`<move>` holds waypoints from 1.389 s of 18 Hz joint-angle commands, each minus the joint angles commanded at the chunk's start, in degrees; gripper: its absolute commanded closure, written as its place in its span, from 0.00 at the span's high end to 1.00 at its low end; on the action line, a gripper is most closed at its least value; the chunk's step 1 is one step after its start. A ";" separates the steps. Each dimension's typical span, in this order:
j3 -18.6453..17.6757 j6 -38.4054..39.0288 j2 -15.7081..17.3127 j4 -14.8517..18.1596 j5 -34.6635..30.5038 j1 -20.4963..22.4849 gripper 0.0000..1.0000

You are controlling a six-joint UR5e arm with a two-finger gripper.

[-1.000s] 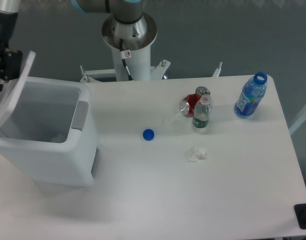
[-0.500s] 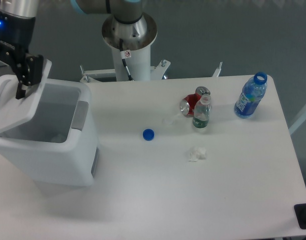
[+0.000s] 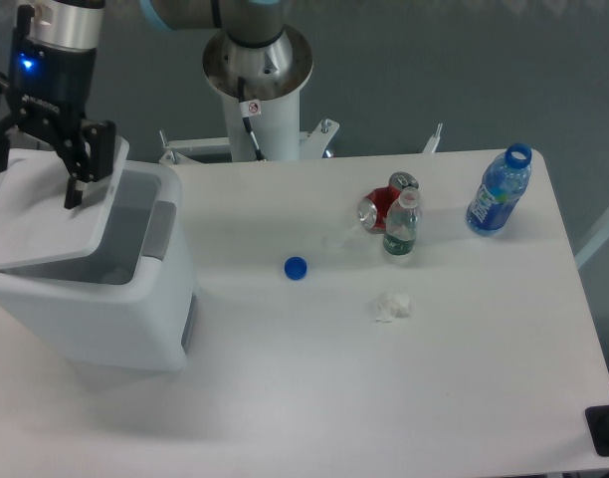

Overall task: Close the trash can
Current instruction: 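Lower the gripper with the lid, swinging it down over the can, then press the gripper down on the lid to seat it shut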

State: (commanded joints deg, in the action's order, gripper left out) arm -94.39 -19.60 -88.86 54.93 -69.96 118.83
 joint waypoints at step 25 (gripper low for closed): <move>-3.25 -2.02 -0.35 0.00 -0.62 1.93 1.00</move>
State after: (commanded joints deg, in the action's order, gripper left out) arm -97.65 -21.62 -89.21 54.93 -70.58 120.76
